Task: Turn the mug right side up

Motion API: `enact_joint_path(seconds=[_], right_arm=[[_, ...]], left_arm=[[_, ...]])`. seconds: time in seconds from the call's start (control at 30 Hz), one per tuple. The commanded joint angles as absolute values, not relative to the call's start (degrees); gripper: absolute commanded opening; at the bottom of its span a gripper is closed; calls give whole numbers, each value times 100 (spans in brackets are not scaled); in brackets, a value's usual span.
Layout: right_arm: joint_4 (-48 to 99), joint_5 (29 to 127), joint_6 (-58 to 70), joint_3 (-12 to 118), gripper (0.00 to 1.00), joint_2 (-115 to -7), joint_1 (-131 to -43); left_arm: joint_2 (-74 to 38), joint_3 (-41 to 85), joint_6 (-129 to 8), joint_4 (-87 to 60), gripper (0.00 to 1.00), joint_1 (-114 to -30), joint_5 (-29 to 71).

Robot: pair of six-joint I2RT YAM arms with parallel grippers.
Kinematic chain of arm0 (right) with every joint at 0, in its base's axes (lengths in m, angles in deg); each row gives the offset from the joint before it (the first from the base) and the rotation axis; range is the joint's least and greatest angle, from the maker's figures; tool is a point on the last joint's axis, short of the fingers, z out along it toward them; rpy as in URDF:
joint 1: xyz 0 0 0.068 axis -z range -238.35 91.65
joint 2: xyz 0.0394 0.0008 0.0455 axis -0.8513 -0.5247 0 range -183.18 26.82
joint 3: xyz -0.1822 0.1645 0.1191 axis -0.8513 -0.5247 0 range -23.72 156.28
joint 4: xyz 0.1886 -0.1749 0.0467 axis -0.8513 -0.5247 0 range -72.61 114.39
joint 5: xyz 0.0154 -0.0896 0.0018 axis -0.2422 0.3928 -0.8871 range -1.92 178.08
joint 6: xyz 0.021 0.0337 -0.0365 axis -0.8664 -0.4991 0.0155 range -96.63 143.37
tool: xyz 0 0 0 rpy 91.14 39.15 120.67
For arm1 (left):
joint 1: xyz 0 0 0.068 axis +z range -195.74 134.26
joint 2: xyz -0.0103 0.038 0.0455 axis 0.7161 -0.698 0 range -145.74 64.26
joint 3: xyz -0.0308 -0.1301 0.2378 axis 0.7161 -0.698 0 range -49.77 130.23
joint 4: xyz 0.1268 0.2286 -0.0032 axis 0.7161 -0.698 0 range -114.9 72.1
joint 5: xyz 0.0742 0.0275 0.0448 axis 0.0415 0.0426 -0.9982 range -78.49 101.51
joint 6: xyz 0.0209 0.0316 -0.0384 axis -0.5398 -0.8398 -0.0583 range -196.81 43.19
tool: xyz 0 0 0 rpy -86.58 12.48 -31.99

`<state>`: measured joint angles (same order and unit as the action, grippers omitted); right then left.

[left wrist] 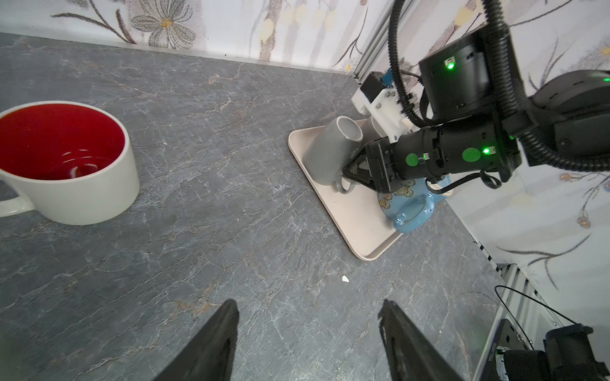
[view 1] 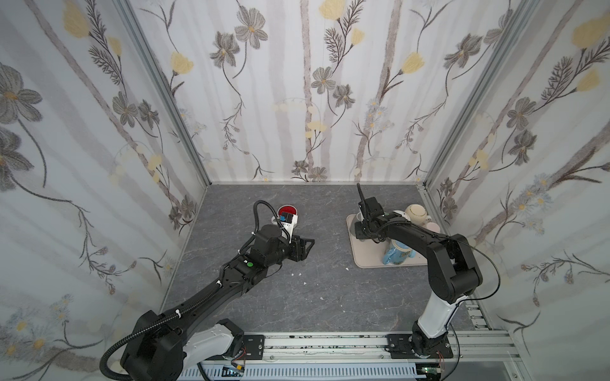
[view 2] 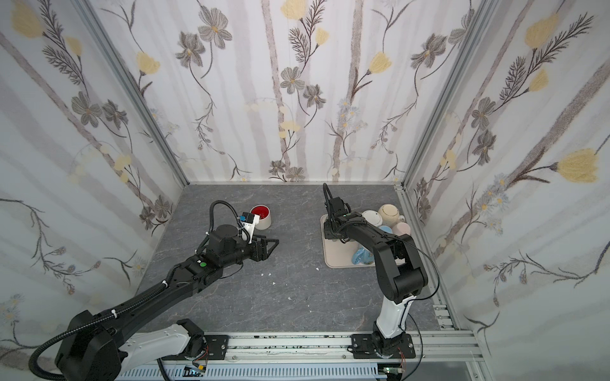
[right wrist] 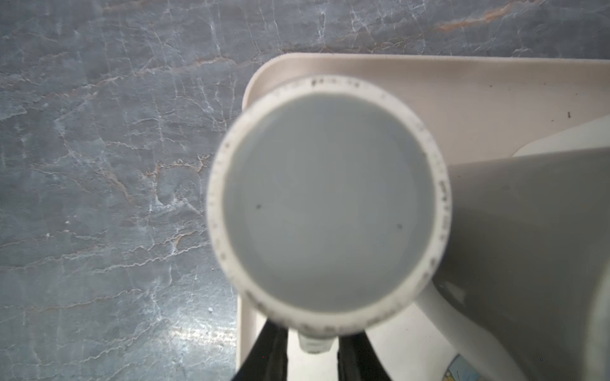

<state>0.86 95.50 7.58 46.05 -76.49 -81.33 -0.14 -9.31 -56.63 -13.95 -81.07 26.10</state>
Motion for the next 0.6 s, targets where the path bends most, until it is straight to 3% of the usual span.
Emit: enact_joint_path(seconds=[0.0, 0.3, 0.57], right_arm=[[319, 9587, 771, 4504, 15, -7640, -8193], [482, 9766, 777, 4232, 0, -7250, -8459], [1160, 9355, 781, 3671, 0, -6733, -8549]], left_arm=[[111, -807, -5343, -1825, 67, -8189, 2420], [436, -1072, -4639, -1383, 74, -8248, 2634], [-66, -1617, -4481, 567, 76, -8248, 3184]])
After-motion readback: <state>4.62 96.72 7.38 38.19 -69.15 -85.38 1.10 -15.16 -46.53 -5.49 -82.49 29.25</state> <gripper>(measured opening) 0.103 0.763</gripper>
